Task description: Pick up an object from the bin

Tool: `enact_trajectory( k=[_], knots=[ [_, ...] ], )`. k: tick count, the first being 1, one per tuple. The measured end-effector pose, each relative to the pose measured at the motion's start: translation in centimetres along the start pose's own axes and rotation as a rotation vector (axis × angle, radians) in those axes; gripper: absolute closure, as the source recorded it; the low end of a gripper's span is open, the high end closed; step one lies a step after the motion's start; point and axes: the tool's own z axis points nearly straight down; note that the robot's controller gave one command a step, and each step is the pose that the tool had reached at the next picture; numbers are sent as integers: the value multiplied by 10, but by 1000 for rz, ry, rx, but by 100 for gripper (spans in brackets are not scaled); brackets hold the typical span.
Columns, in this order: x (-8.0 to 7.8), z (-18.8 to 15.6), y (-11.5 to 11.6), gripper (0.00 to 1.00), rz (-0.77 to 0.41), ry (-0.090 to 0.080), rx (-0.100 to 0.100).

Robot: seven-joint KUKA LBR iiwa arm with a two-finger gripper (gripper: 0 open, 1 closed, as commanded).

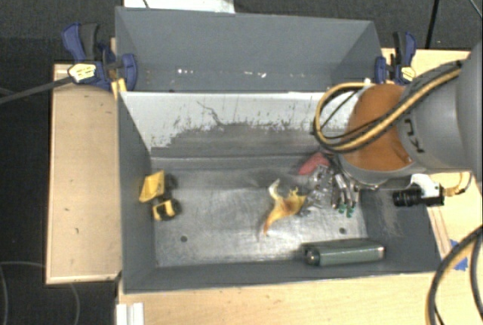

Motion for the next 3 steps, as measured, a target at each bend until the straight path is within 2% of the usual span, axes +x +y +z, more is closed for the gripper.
enact_trajectory(
  k=[1, 3],
  knots=[
    [0, -114, 3, 100, 18, 9, 4],
    [0, -125, 2, 100, -30, 14, 5]
  ],
)
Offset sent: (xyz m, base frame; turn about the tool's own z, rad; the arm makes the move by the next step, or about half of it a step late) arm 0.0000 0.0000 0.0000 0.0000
